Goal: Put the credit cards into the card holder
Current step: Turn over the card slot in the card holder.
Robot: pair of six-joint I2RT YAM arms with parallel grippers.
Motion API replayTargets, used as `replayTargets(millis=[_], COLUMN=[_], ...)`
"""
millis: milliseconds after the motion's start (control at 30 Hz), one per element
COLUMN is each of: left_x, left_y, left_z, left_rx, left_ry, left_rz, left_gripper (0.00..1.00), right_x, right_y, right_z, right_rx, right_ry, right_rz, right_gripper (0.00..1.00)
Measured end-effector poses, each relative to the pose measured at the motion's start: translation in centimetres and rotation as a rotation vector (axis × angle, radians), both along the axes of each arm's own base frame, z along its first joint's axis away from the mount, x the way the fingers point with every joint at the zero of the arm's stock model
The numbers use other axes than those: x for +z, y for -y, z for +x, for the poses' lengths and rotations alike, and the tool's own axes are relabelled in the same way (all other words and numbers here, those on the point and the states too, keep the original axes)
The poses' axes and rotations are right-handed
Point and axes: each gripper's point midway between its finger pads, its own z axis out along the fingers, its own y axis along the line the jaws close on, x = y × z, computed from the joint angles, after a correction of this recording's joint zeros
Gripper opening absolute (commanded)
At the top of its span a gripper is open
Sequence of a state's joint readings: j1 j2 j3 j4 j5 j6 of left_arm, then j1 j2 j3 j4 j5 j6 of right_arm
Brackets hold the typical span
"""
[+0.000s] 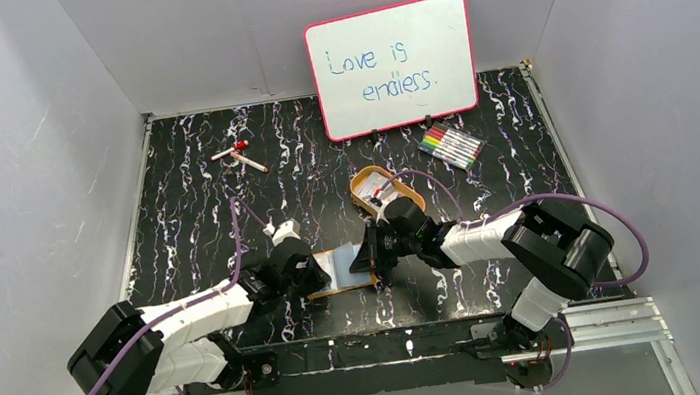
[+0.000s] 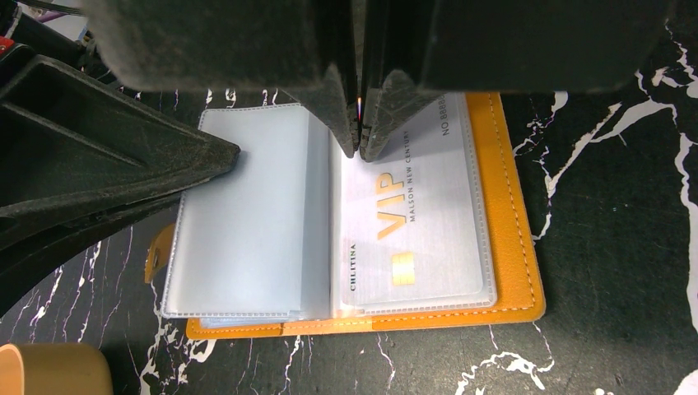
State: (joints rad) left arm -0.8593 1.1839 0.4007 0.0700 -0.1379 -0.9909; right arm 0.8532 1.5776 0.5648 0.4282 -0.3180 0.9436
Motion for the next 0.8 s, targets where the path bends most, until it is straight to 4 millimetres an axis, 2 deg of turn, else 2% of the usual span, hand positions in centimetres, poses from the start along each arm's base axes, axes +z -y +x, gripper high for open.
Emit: replayTargets(millis=[133, 267, 367, 567, 800], left_x=[0.0, 0.0, 0.1, 0.6, 3.1], left_y=[0.0, -0.2, -0.5, -1.5, -1.8], left_z=[0.0, 0.0, -0.1, -0.2, 0.3], left_rx=[0.000, -0.001, -0.001, 0.005, 0.019], left_ry=[0.000, 0.001, -0.001, 0.011, 0.059], left_rz=[0.001, 0.008, 0.025, 0.066, 0.056], left_gripper=[0.00, 0.00, 0.00, 0.00, 0.00], right_x=[0.1, 0.3, 1.1, 2.9, 3.5], right_y=[0.0, -0.1, -0.6, -2.0, -3.5], right_z=[0.0, 0.1, 0.4, 0.5, 0.4], right_rx=[0.002, 0.007, 0.021, 0.064, 0.106], right_ry=[0.003, 0.012, 0.035, 0.070, 0.078], right_rz=[0.002, 0.001, 0.014, 0.053, 0.071], right_gripper=[0.13, 0.30, 0.36, 0.39, 0.41])
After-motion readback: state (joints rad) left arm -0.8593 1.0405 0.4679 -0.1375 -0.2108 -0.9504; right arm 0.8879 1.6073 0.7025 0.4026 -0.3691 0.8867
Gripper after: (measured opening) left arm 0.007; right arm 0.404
